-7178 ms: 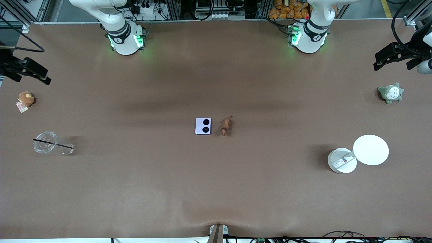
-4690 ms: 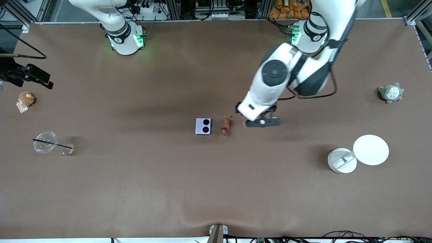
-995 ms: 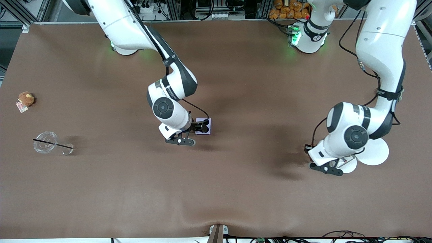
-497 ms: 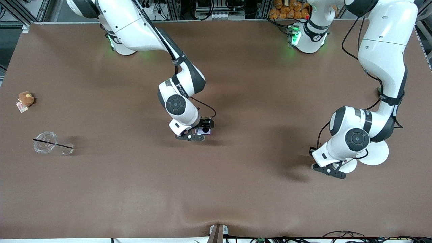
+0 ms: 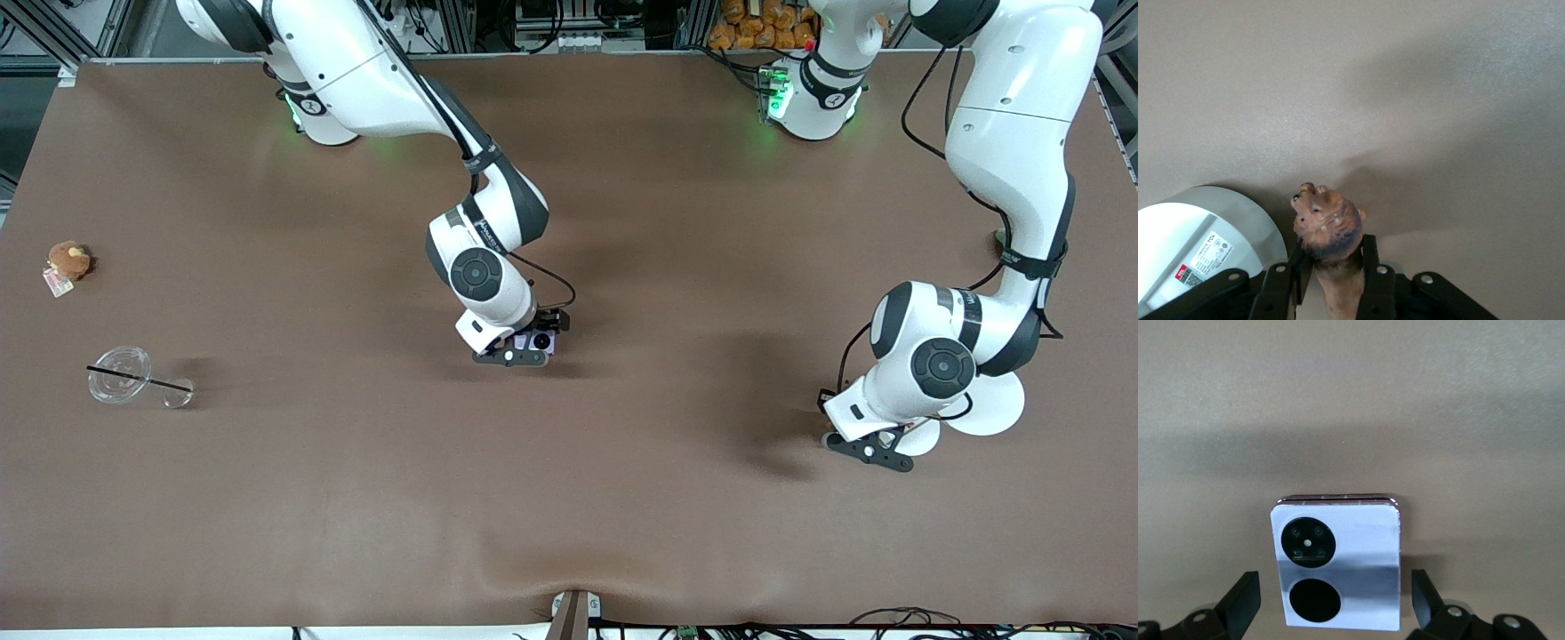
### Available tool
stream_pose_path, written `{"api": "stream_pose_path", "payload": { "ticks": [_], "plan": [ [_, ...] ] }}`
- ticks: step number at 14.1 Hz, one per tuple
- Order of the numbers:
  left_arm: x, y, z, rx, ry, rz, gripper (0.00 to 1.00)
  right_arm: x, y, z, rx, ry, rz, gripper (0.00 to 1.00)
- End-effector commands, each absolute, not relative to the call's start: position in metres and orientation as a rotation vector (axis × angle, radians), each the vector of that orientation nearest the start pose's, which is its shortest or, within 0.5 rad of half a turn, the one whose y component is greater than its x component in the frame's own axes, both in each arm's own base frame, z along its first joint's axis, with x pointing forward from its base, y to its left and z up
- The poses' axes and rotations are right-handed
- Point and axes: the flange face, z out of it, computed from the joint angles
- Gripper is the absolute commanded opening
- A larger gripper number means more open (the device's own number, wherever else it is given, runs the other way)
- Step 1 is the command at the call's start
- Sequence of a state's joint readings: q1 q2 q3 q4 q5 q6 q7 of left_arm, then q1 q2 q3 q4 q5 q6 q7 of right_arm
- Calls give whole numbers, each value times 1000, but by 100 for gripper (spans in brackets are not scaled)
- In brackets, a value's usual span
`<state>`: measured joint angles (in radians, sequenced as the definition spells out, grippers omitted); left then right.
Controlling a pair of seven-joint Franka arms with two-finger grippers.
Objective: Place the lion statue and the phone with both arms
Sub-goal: 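Lower the right gripper onto the white phone and close it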
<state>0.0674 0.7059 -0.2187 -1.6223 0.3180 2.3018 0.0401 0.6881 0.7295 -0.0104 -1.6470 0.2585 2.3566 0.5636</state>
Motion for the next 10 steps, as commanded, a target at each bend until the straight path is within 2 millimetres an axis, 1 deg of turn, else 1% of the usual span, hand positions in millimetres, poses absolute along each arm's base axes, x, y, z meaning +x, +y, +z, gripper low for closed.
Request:
{"api": "stream_pose_path", "payload": {
  "ticks": [1,2,3,4,5,6,7,8,9,10],
  "plan": [
    [689,-72,212,-2984,569,-24,42,526,437,173,-3002,97,152,100],
    [689,-74,211,-2986,569,-24,64,524,439,170,-3006,87,149,100],
    [689,-74,211,-2990,562,-24,93,522,441,168,-3011,78,145,100],
    [690,-74,213,-2995,550,-29,100,521,440,160,-3014,83,145,100],
    [690,-76,213,-2998,546,-30,100,522,440,159,-3011,83,128,100],
    [690,-77,215,-2998,544,-32,100,523,440,161,-3012,69,129,56],
    [691,-80,219,-2999,545,-43,100,527,437,163,-3013,72,129,14],
    [691,-85,224,-2998,550,-47,100,529,436,167,-3009,84,133,0],
    [691,-87,231,-2996,554,-48,100,529,437,171,-3013,84,148,0],
    [690,-88,239,-2988,557,-34,100,535,434,179,-3017,91,177,0]
  ]
}}
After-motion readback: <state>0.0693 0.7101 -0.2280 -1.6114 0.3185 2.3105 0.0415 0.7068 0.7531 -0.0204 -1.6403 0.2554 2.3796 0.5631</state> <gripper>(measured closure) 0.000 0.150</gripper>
